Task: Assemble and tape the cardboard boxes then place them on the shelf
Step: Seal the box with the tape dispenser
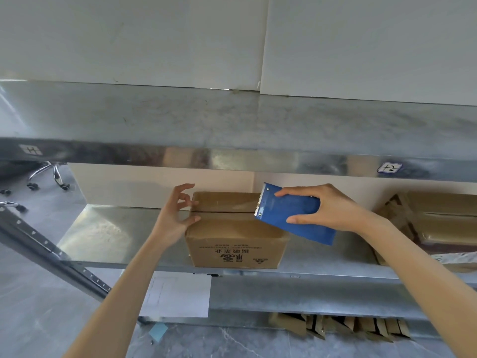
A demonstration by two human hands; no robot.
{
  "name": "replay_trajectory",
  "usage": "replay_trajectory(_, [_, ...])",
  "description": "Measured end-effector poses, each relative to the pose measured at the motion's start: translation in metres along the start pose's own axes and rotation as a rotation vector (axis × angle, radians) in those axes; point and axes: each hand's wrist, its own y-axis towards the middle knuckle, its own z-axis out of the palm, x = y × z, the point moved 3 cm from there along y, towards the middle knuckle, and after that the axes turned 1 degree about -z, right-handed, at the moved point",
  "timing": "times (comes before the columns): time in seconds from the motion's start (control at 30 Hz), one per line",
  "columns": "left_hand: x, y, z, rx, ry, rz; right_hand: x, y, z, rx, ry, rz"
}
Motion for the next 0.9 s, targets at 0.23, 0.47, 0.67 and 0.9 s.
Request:
replay_trajectory(0.23, [0.014,0.006,-0.004,0.013,-0.018,0.010,0.002,0.010,0.006,0.054,0.038,0.034])
replay_trajectory(0.47, [0.019,0.003,-0.010,-0.009,-0.047,0.011,0.000,0.030,0.012,0.075,0.057,0.051])
replay_trajectory(0.67, [0.014,0.001,-0.011,0.007,-0.073,0.017,-0.009,0.042,0.016,0.100,0.023,0.065])
replay_trajectory(0.9, [0.024,0.006,-0.021,-0.124,-0.240,-0.178,-0.013,0.046,0.017,0.117,0.025,0.069])
